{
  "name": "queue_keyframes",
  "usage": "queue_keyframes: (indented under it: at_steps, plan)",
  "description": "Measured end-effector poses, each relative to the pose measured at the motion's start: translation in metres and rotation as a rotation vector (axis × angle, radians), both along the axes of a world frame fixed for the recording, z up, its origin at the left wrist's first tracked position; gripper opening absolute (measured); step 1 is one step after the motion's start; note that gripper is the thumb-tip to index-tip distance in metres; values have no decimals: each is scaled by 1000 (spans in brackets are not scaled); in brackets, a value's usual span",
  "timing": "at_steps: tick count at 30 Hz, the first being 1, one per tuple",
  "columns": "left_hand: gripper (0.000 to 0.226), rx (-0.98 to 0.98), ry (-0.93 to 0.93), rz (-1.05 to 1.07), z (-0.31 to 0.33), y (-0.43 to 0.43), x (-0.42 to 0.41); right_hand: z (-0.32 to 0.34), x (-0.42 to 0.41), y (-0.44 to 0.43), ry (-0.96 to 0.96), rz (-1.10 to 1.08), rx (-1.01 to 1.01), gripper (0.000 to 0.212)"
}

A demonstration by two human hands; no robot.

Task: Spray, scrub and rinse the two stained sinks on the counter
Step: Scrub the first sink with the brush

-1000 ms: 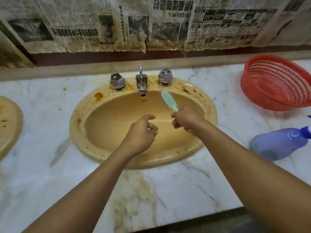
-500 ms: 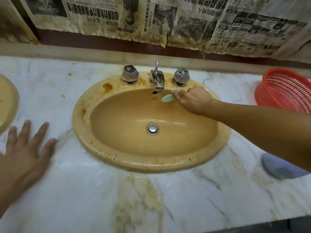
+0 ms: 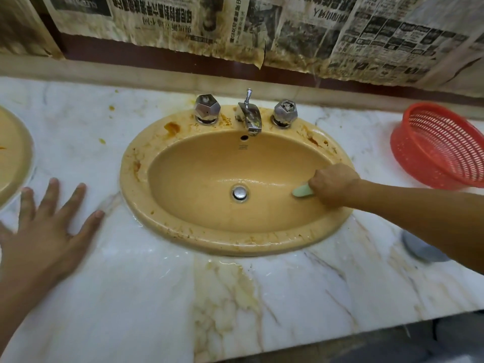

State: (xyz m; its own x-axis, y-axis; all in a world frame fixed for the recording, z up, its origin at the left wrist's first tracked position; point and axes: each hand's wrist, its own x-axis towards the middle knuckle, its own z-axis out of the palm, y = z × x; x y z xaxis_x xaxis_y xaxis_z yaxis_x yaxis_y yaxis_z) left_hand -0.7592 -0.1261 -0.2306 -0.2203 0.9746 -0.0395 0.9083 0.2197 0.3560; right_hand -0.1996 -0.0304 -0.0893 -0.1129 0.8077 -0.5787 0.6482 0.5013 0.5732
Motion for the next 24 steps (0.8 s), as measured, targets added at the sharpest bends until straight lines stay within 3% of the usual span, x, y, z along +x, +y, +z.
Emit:
queue_keyframes:
  at_steps: [7,11,15,19,24]
  plan:
    - [70,36,53,-139,32,-16,19,29,10,-38,349,-389,-56,22]
    - [64,81,66,-111,56,-23,45,40,24,-68,707,-631,150,34]
    - [62,160,27,-60,64,1,58,32,36,-98,1039,-870,383,32]
    - [65,55,12,-23,68,27,76,25,45,-88,1131,-888,586,26]
    - [66,39,11,31,64,32,95,26,46,-35,1151,-848,657,32]
